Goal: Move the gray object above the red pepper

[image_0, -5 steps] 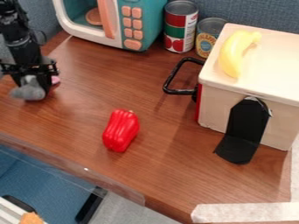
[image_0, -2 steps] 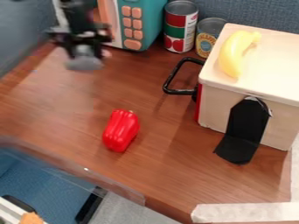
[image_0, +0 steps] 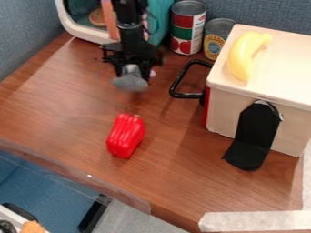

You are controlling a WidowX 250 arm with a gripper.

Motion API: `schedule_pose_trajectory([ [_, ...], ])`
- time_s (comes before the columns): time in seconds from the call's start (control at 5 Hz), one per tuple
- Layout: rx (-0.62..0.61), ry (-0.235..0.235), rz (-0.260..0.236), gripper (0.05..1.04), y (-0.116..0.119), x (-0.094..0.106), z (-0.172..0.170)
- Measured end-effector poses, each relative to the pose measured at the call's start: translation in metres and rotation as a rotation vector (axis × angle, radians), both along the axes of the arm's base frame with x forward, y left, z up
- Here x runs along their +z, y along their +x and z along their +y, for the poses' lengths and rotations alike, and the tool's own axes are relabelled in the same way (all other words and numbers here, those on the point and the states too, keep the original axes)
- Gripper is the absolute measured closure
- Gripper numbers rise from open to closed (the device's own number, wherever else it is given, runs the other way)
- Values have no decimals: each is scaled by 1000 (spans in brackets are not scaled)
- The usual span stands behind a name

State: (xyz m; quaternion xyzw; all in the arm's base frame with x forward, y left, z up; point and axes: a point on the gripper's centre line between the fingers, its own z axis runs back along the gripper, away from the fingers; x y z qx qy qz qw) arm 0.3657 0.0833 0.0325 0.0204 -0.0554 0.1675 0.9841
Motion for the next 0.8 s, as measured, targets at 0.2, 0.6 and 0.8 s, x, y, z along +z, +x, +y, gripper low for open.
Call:
schedule_pose_trajectory([
  [0.2,22,32,-11,461,-6,-13,-2],
  [0.6,16,78,-124,72,-10,28,1],
  [0.8,14,77,-184,75,-19,71,0],
])
